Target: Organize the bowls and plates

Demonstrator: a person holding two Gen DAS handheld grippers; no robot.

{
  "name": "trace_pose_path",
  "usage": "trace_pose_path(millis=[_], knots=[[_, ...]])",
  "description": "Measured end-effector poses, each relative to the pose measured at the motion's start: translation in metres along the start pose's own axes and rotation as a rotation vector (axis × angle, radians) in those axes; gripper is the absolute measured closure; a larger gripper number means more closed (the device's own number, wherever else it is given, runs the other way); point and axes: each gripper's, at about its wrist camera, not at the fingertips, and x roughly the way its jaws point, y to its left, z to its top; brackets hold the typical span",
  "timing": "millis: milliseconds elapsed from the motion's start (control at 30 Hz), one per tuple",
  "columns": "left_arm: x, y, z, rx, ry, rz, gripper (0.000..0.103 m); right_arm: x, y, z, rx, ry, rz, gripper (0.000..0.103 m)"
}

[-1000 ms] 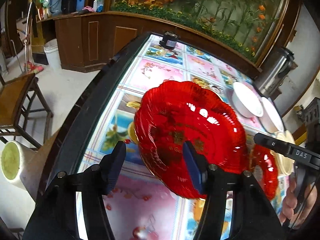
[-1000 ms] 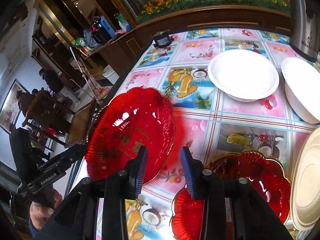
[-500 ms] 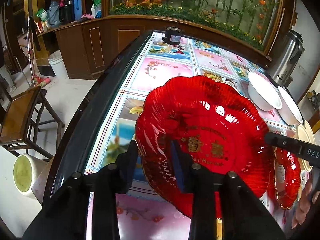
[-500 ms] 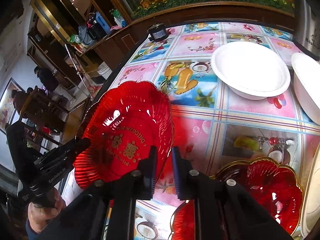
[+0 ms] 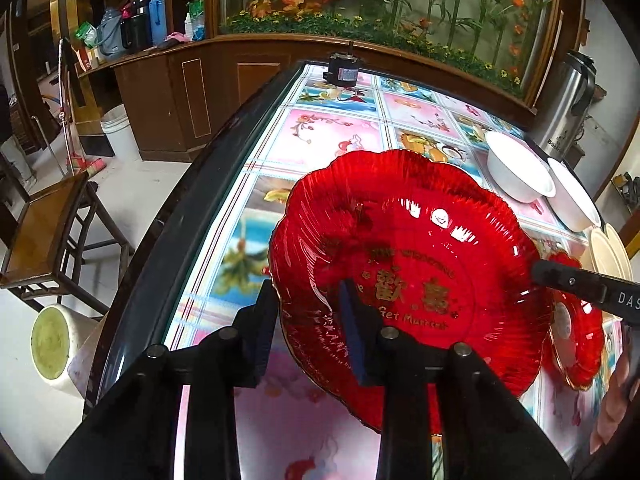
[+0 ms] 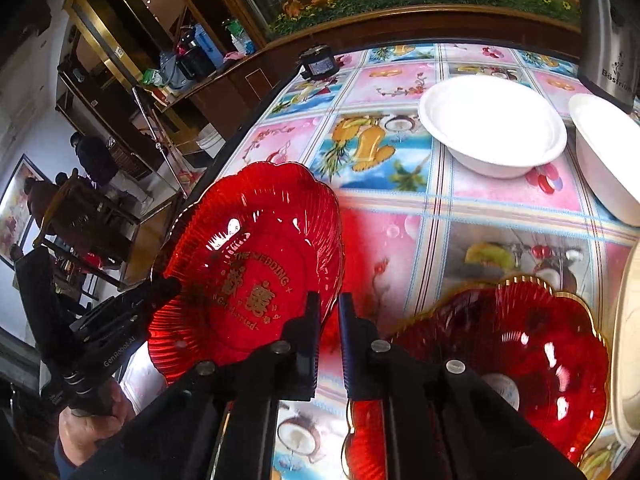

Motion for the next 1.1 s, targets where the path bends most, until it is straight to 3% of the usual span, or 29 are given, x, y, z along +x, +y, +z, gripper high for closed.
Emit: trace_pose_path(millis=[600,1100], knots=[[-0.058,0.024,-0.069,-0.043,-0.033,0.035,0.074,-0.033,0.035,-0.07,-0.068,0.021,0.103,0.092],[-0.069,0.023,-0.088,-0.044,-0.065,0.096,0.074,-0.037,0.041,-0.094,-0.101,0.028,0.127,0.09]])
